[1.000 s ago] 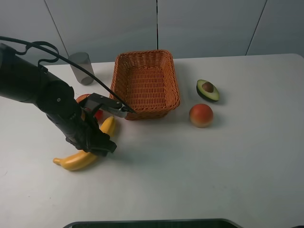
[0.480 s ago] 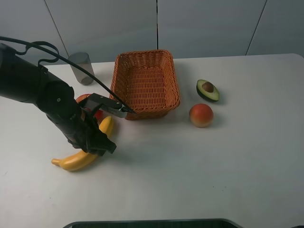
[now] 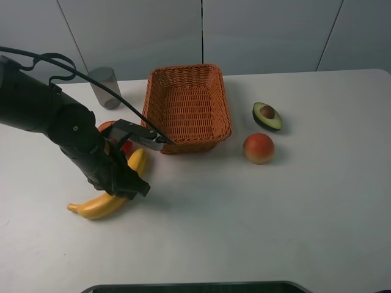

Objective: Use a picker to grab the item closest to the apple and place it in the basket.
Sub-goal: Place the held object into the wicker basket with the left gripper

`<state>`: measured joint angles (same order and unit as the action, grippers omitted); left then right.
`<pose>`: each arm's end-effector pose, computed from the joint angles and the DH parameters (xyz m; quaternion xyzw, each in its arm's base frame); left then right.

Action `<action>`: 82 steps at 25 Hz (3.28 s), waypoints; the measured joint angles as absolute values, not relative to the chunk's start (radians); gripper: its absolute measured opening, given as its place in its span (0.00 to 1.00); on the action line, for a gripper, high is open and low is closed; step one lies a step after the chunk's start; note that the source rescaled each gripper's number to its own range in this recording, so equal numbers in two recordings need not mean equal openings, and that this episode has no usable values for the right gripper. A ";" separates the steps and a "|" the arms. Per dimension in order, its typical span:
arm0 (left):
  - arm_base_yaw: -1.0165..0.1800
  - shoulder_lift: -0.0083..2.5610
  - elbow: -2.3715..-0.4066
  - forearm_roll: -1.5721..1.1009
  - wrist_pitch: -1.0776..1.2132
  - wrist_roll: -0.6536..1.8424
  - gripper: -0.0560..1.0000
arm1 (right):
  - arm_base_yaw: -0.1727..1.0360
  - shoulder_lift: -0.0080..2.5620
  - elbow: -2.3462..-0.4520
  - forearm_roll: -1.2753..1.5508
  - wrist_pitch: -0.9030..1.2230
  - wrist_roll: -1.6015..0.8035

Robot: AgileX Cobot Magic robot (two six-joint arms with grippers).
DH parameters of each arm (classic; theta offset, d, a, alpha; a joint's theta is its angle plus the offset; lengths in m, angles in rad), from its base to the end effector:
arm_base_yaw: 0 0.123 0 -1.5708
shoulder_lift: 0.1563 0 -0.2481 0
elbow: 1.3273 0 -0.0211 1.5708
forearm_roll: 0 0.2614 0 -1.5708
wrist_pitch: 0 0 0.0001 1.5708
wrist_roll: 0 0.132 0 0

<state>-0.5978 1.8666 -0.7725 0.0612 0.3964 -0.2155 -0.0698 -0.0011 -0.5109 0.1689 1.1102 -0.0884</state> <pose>0.2397 -0.1595 0.0064 0.2159 0.9727 -0.0201 0.0824 0.0742 0.0147 0.2629 -0.0138 0.8597 0.0441 0.5087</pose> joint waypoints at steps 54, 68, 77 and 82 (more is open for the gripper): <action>-0.598 2.074 -1.549 -0.017 0.509 -0.597 0.06 | -0.070 -0.001 -0.511 0.169 1.110 -0.088; -0.598 2.101 -1.549 0.000 0.503 -0.602 0.85 | -0.070 -0.001 -0.511 0.169 1.110 -0.088; -0.598 2.060 -1.549 0.006 0.553 -0.599 0.99 | -0.070 -0.001 -0.511 0.169 1.110 -0.088; -0.598 1.967 -1.549 0.103 0.706 -0.556 0.99 | -0.070 -0.001 -0.511 0.169 1.110 -0.088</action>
